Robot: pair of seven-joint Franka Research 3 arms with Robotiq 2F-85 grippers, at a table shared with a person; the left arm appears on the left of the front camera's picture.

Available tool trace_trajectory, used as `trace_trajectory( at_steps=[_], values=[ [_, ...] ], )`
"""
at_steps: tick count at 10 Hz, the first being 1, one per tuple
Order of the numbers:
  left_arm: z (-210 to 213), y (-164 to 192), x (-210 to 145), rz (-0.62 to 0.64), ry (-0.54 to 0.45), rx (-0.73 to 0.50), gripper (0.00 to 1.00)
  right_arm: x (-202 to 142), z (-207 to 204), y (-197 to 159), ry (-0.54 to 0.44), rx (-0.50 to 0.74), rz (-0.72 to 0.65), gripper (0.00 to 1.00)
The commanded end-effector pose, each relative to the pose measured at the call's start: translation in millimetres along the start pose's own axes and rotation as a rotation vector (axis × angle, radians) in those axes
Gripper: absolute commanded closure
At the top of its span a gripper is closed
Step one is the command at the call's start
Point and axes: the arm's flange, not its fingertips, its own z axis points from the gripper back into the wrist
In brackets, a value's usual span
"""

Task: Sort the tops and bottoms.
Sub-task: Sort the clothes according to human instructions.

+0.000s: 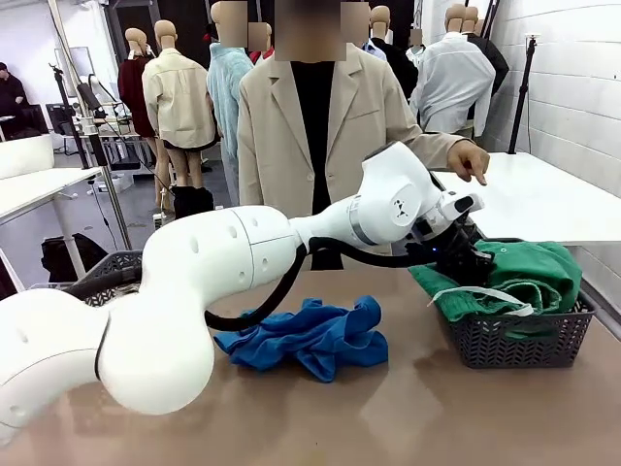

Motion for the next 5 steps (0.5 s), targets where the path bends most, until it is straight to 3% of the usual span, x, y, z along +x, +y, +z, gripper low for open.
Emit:
trace_trajectory(
  at_steps=[1,5],
  values=[
    [-64,2,81,-0.027,0.068,0.002,1.00,-1,1,2,0.010,-0.016,-0.009,0.00],
    [0,-38,79,-0.155,-0.085,0.102,1.00,-1,1,2,0.010,-0.016,-0.009,0.00]
  ],
)
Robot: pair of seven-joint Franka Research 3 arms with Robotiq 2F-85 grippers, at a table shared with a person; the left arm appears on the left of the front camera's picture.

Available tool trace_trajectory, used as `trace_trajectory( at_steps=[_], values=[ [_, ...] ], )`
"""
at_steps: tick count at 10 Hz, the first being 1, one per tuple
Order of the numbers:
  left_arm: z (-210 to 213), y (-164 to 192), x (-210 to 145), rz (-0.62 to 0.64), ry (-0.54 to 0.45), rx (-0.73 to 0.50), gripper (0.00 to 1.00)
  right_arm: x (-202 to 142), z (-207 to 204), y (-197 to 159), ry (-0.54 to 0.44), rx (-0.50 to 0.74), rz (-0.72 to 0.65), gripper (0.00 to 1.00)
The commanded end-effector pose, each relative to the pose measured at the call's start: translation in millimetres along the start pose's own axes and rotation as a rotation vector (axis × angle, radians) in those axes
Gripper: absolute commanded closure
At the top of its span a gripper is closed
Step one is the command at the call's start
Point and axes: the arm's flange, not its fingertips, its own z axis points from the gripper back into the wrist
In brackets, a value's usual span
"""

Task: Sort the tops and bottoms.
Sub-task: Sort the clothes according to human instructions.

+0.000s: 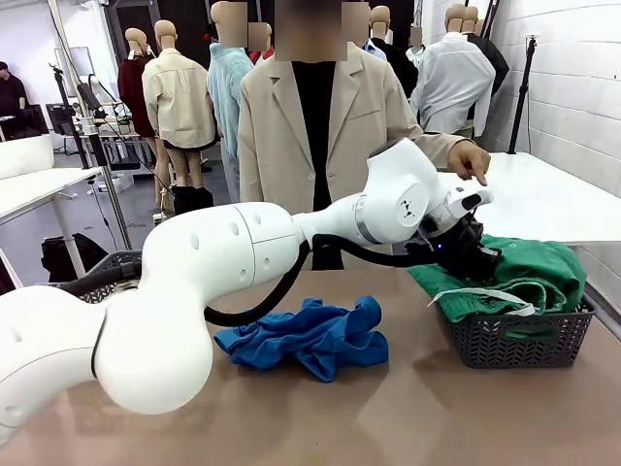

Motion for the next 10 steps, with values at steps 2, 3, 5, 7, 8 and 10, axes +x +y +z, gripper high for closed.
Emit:
trace_trajectory(
  at_steps=[2,3,5,7,8,10],
  values=[
    [5,-29,72,-0.116,-0.053,0.078,0.81,-1,1,2,0.010,-0.016,-0.009,0.00],
    [14,-36,71,-0.151,-0.054,0.090,0.62,-1,1,2,0.010,-0.016,-0.009,0.00],
    [24,-43,68,-0.167,-0.048,0.104,0.25,-1,1,2,0.010,-0.016,-0.009,0.00],
    [39,-47,60,-0.177,-0.049,0.118,0.00,-1,1,2,0.010,-0.016,-0.009,0.00],
    [50,-51,50,-0.178,-0.077,0.134,0.00,-1,1,2,0.010,-0.016,-0.009,0.00],
    [79,-63,18,-0.182,-0.141,0.191,0.00,-1,1,2,0.010,-0.016,-0.009,0.00]
  ],
)
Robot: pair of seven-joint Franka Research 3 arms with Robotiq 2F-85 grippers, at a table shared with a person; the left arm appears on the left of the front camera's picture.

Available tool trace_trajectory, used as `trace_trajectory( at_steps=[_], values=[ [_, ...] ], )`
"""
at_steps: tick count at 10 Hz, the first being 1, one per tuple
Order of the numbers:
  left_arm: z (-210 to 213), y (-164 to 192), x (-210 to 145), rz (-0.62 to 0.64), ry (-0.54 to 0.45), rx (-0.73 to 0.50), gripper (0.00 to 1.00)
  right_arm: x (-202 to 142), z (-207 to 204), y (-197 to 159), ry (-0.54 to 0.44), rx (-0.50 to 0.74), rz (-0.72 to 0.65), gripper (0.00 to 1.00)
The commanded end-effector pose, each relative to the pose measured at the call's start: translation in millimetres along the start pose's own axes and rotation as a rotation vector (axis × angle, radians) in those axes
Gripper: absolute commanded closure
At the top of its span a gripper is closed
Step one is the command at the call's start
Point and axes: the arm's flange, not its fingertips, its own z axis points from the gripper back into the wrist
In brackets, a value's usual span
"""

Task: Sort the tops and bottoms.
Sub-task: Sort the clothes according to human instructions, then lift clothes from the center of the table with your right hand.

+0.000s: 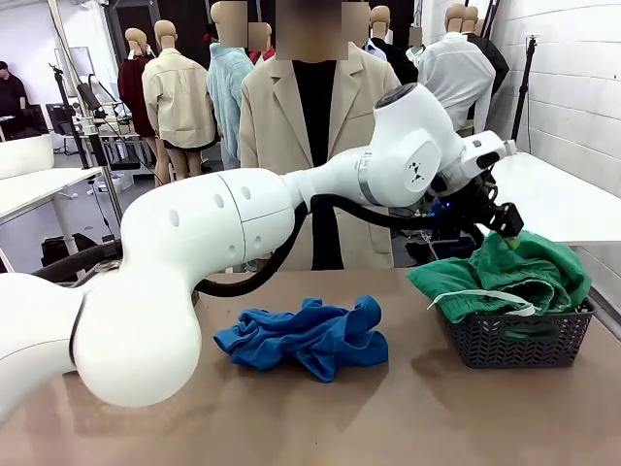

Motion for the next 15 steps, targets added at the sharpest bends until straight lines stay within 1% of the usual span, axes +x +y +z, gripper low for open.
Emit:
trace_trajectory(
  at_steps=[1,2,3,6,7,11,12,13,14,15],
  values=[
    [32,-11,-22,0.017,-0.054,0.111,0.00,-1,1,2,0.010,-0.016,-0.009,0.00],
    [49,-11,-38,0.044,-0.067,0.163,0.00,-1,1,2,0.010,-0.016,-0.009,0.00],
    [66,-9,-54,0.079,-0.058,0.219,0.00,-1,1,2,0.010,-0.016,-0.009,0.00],
    [106,-7,-90,0.137,-0.095,0.331,0.00,-1,1,2,0.010,-0.016,-0.009,0.00],
    [56,4,25,0.086,-0.091,0.223,0.00,-1,1,2,0.010,-0.016,-0.009,0.00],
    [56,4,25,0.086,-0.091,0.223,0.00,-1,1,2,0.010,-0.016,-0.009,0.00],
    [55,1,23,0.104,-0.086,0.244,0.00,-1,1,2,0.010,-0.016,-0.009,0.00],
    [81,15,5,0.124,-0.104,0.359,0.00,-1,1,2,0.010,-0.016,-0.009,0.00],
    [110,23,-18,0.167,-0.119,0.433,0.00,-1,1,2,0.010,-0.016,-0.009,0.00],
    [149,37,-56,0.216,-0.116,0.598,0.00,-1,1,2,0.010,-0.016,-0.009,0.00]
  ],
)
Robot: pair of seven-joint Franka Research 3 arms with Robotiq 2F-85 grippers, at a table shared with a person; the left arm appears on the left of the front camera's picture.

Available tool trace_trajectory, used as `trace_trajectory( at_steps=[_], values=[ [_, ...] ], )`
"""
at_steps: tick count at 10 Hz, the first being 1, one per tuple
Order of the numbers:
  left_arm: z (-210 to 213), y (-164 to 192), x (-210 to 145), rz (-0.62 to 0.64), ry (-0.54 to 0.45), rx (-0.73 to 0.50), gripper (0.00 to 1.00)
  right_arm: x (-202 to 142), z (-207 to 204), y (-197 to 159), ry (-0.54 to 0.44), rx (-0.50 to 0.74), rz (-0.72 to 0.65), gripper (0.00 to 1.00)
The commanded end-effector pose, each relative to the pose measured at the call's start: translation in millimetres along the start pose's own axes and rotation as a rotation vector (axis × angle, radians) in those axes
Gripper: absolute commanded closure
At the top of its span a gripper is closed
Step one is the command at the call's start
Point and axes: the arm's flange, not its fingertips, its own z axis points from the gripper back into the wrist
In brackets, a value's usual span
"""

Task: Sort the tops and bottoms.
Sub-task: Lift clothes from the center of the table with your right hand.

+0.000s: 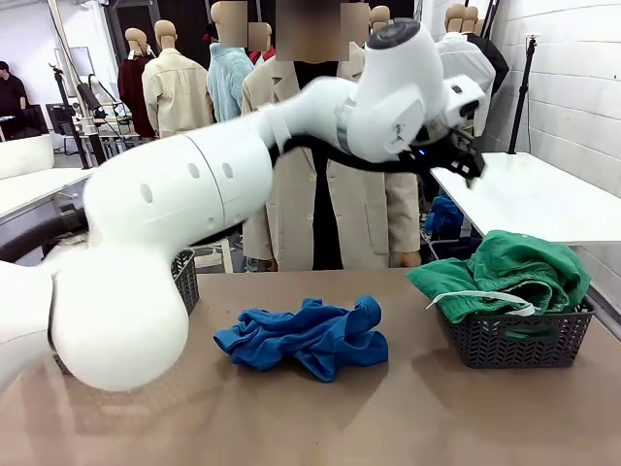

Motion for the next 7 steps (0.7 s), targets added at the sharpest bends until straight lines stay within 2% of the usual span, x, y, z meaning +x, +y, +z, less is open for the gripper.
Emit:
trace_trajectory(
  at_steps=[1,2,4,5,7],
  values=[
    [71,54,-106,0.058,0.072,0.251,0.00,-1,1,2,0.011,-0.016,-0.009,0.00],
    [84,72,-131,0.107,0.129,0.322,0.00,-1,1,2,0.011,-0.016,-0.009,0.00],
    [119,113,-196,0.293,0.162,0.445,0.00,-1,1,2,0.011,-0.016,-0.009,0.00],
    [134,131,-237,0.393,0.170,0.460,0.00,-1,1,2,0.011,-0.016,-0.009,0.00],
    [137,138,-292,0.504,0.155,0.483,0.00,-1,1,2,0.011,-0.016,-0.009,0.00]
  ],
)
